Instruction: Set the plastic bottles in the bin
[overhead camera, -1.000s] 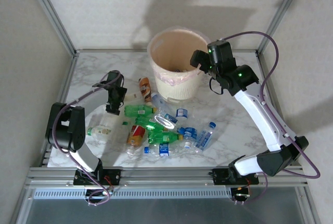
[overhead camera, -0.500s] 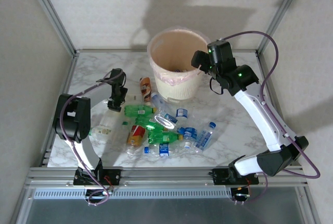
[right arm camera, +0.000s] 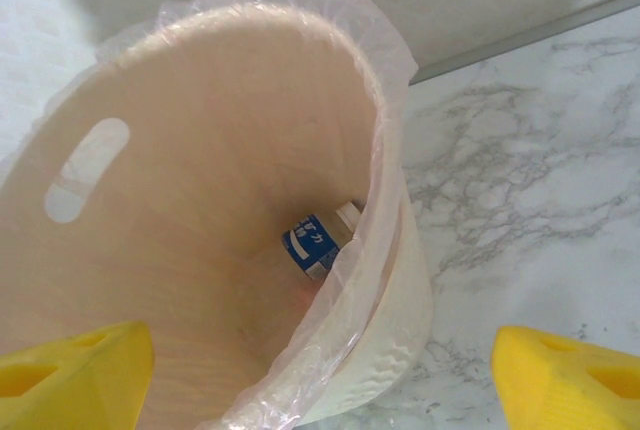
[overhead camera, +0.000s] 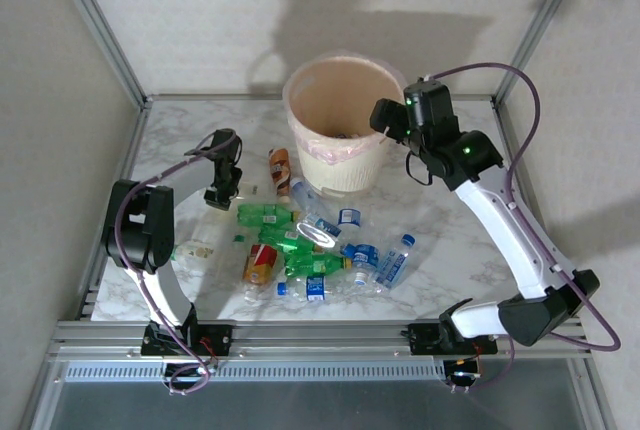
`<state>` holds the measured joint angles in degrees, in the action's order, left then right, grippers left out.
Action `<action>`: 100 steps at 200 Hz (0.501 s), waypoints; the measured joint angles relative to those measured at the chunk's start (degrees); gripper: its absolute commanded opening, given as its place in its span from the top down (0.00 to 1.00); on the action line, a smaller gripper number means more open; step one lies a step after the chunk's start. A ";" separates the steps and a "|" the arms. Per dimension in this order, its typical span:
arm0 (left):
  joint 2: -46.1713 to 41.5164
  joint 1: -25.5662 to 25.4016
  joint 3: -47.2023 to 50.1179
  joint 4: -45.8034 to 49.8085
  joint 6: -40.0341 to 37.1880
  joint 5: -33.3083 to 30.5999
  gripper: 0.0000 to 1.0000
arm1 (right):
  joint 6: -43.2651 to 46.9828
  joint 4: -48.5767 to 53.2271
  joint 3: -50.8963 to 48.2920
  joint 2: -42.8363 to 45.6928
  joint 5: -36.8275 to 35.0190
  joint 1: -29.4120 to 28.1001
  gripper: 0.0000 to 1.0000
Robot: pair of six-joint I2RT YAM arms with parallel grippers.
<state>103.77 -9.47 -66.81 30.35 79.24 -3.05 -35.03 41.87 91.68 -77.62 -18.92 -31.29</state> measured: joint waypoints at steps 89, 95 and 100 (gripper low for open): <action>-11.39 -0.07 -11.78 5.09 -10.36 -1.25 0.55 | 9.07 -6.86 3.93 -1.64 22.12 -4.66 0.04; -12.35 -0.09 -12.87 5.40 -11.41 -1.05 0.56 | 9.66 -6.95 5.29 -2.69 23.63 -5.18 0.03; -13.40 -0.20 -14.03 5.68 -12.24 -0.94 0.56 | 10.08 -6.88 6.49 -3.58 24.72 -5.64 0.02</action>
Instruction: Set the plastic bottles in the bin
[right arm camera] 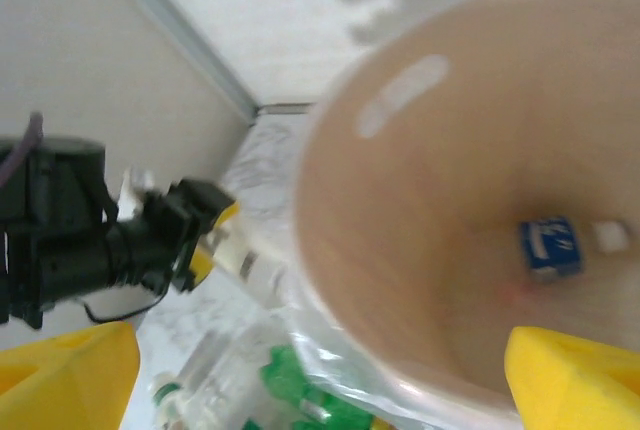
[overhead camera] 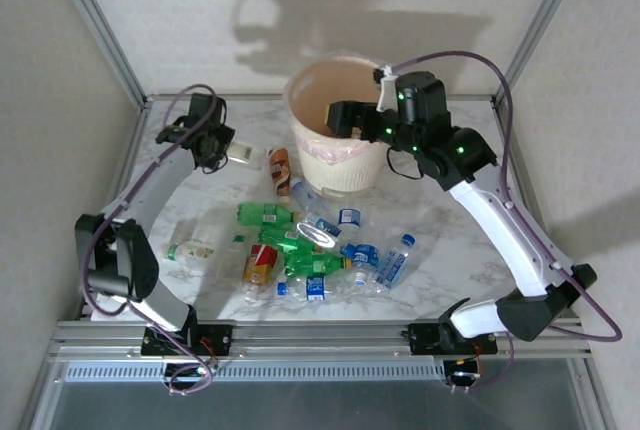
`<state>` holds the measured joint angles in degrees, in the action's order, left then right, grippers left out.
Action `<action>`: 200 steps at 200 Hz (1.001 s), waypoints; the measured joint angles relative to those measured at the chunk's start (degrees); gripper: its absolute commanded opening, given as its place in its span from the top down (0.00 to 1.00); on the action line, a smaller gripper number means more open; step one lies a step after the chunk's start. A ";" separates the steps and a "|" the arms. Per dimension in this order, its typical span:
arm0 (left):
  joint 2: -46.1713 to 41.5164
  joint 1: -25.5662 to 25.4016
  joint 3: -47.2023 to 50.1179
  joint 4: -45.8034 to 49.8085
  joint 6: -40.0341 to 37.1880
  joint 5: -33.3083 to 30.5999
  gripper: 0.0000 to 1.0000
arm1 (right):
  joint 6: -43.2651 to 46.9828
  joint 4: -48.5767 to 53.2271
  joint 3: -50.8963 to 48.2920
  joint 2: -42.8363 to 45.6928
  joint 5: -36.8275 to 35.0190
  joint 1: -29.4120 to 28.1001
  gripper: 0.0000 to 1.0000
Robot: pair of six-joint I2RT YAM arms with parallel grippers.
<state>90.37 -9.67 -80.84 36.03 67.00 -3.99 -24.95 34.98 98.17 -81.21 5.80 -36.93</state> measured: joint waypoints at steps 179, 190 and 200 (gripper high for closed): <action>-3.72 -13.09 -24.96 3.80 -23.21 21.75 0.57 | 6.78 14.25 30.21 -22.47 8.22 -7.26 0.05; -3.41 -13.53 -25.64 3.17 -23.58 23.08 0.57 | 6.62 14.19 30.49 -22.82 8.74 -7.26 0.06; -3.28 -13.77 -26.18 2.56 -23.96 24.09 0.57 | 6.45 14.29 30.49 -22.93 8.98 -7.26 0.08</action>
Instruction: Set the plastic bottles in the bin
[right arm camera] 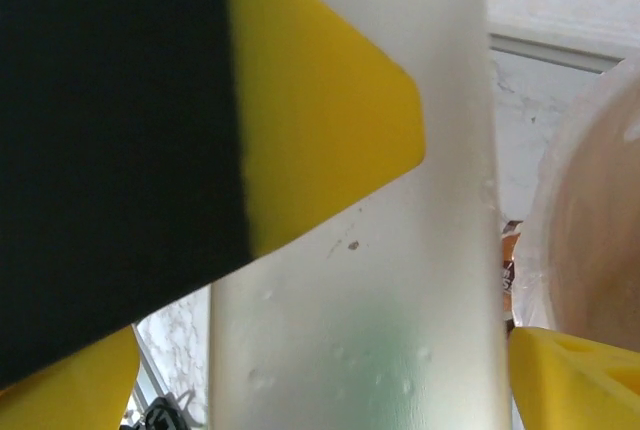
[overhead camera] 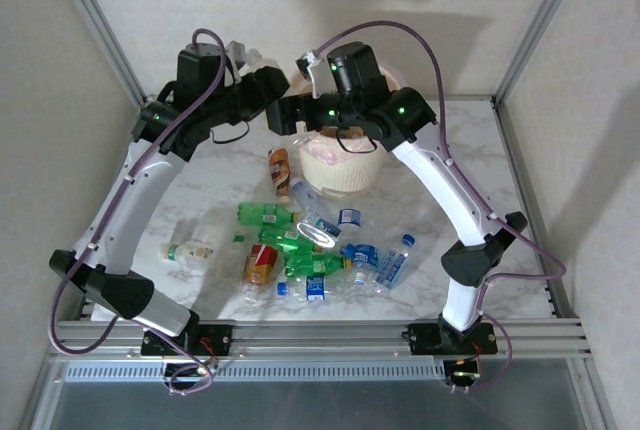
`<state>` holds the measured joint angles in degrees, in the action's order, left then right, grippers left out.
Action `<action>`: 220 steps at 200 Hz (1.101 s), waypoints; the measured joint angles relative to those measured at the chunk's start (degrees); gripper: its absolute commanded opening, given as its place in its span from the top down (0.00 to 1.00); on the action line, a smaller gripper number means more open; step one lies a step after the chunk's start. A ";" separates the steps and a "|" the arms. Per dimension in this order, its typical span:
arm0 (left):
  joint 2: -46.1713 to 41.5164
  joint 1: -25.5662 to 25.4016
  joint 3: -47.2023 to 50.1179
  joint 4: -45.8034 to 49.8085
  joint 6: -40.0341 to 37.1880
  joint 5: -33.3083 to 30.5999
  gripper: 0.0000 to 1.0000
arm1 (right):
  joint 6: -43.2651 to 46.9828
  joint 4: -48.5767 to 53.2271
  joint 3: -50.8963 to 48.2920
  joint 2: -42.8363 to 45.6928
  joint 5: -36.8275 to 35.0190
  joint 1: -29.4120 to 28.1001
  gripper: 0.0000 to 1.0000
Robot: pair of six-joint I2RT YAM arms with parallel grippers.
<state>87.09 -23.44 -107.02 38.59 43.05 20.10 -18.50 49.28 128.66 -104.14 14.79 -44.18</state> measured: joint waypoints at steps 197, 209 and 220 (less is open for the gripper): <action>-0.90 -1.22 -2.34 -6.32 -2.67 -6.95 0.00 | -5.42 -4.96 -5.35 3.65 -6.58 1.64 0.42; -2.82 -1.22 -1.33 -7.30 -3.02 -9.14 0.01 | -6.58 -4.81 -5.25 3.65 -8.41 3.32 0.42; -4.90 -1.22 -0.31 -7.98 -3.26 -10.99 0.01 | -7.80 -4.00 -4.76 3.52 -10.08 5.51 0.43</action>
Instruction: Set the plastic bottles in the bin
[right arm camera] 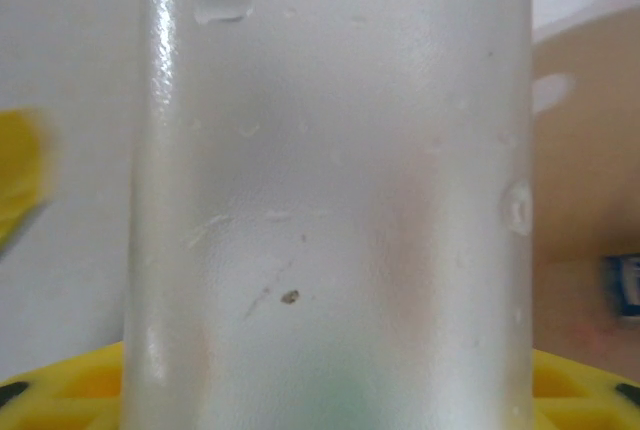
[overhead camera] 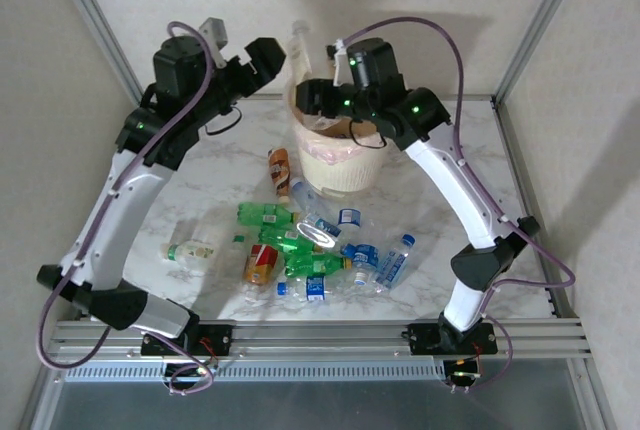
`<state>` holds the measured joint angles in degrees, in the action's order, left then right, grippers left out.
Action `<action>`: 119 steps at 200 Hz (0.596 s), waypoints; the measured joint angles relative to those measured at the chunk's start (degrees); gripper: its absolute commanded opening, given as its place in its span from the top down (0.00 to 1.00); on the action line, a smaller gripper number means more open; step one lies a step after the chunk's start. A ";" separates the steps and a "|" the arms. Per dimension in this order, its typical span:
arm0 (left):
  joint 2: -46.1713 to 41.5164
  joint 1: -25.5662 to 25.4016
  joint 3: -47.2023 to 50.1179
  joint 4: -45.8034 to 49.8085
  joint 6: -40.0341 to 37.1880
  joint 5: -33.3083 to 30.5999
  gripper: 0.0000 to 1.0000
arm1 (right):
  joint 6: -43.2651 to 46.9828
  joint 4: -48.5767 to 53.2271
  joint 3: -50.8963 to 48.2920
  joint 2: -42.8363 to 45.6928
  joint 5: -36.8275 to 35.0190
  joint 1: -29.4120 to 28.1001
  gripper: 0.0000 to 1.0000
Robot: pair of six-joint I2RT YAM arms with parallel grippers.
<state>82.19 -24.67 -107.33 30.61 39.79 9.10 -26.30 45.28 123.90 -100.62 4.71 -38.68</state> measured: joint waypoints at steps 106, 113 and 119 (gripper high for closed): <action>-5.88 1.16 8.24 -1.44 -0.87 -8.96 0.01 | -4.61 4.92 0.04 -8.15 -5.66 6.49 0.42; -5.88 1.42 8.28 -1.40 -0.85 -8.98 0.01 | -4.66 5.05 -0.70 -8.15 -5.64 6.49 0.40; -5.95 1.70 8.46 -1.46 -0.83 -8.98 0.01 | -4.76 4.85 -1.44 -8.13 -5.62 6.49 0.36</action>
<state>76.25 -22.96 -98.87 29.15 38.96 0.12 -31.07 50.13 122.45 -108.75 -0.91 -32.18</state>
